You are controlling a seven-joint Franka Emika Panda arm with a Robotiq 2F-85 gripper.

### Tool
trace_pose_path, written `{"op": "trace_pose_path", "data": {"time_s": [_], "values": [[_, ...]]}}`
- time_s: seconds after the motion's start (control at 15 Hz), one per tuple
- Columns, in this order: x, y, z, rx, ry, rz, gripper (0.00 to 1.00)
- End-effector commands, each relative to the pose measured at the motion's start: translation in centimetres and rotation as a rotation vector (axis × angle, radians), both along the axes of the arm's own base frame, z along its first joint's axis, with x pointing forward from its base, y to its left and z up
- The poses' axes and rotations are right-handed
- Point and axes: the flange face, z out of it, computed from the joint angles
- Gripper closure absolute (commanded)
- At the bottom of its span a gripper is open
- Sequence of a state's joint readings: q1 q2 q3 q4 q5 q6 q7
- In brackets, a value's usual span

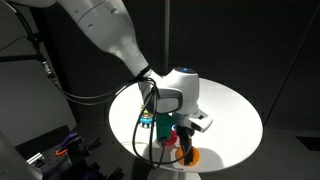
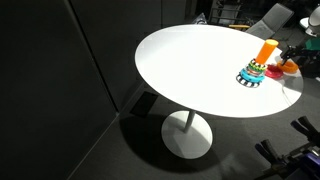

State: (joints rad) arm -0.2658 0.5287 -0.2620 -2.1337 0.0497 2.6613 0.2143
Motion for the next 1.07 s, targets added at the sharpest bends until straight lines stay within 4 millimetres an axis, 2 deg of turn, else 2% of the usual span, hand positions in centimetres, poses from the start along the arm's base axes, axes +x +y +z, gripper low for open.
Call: {"op": "trace_pose_path", "data": {"time_s": [0.0,1.0], "values": [[0.2,-0.3,-0.2,0.011,-0.021,0.017,0.0],[-0.2,-0.5,-1.6,0.036,-0.037,0.02,0.0]]}}
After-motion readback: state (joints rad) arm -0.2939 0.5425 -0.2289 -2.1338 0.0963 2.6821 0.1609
